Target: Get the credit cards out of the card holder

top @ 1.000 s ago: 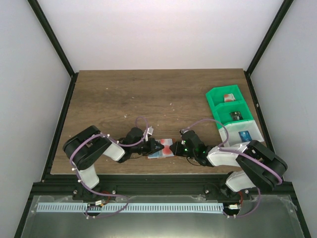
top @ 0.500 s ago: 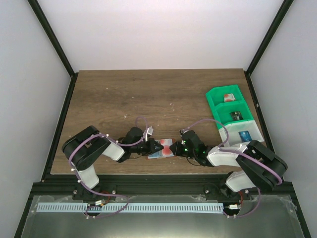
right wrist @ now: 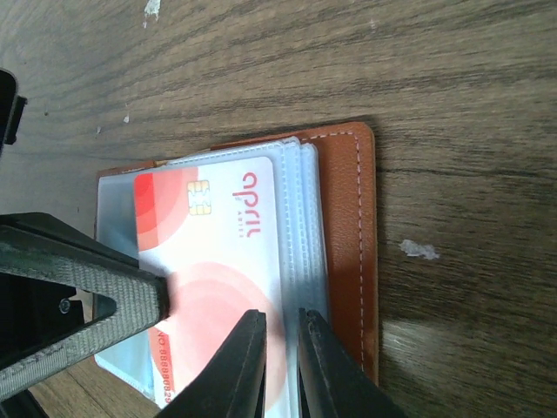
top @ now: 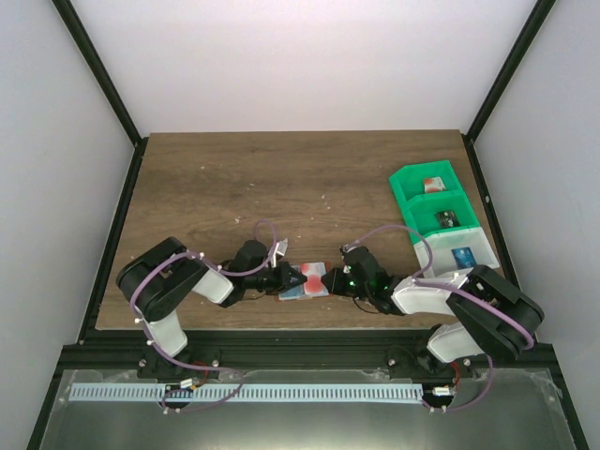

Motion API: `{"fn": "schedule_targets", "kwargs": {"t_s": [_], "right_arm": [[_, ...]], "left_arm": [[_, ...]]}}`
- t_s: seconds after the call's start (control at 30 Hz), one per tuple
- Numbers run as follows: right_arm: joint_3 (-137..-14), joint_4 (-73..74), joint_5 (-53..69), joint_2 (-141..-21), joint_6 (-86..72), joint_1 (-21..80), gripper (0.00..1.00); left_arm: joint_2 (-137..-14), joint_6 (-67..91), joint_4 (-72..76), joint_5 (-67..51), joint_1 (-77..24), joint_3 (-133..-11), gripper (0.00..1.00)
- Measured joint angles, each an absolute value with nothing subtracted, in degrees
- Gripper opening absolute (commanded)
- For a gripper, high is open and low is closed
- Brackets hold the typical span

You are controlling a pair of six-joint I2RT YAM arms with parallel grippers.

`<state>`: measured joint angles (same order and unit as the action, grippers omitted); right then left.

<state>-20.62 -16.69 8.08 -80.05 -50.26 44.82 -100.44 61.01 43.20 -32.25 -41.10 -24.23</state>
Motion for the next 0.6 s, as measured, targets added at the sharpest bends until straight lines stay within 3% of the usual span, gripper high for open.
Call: {"fn": "schedule_targets", "kwargs": {"t_s": [0.17, 0.27, 0.37, 0.57, 0.6], "right_arm": [[-20.6, -16.7, 8.1, -80.1, -50.4, 44.8, 0.13], [-20.6, -16.7, 8.1, -80.1, -50.4, 44.8, 0.13], [-20.6, -16.7, 8.1, -80.1, -50.4, 44.8, 0.13], [-20.6, -16.7, 8.1, -80.0, -50.4, 44.8, 0.13], [-20.6, -16.7, 8.1, -80.0, -50.4, 44.8, 0.13]], "left_arm": [[-100.4, 61.1, 44.9, -33.0, -40.8, -23.7, 0.00], [-100.8, 61.3, 45.8, -33.3, -40.8, -23.5, 0.16], [-101.2, 61.4, 45.9, -33.6, -40.8, -23.4, 0.00], [-101.4, 61.4, 47.2, -34.2, -40.8, -23.2, 0.01], [-101.4, 61.4, 47.2, -34.2, -40.8, -23.2, 0.05]]}}
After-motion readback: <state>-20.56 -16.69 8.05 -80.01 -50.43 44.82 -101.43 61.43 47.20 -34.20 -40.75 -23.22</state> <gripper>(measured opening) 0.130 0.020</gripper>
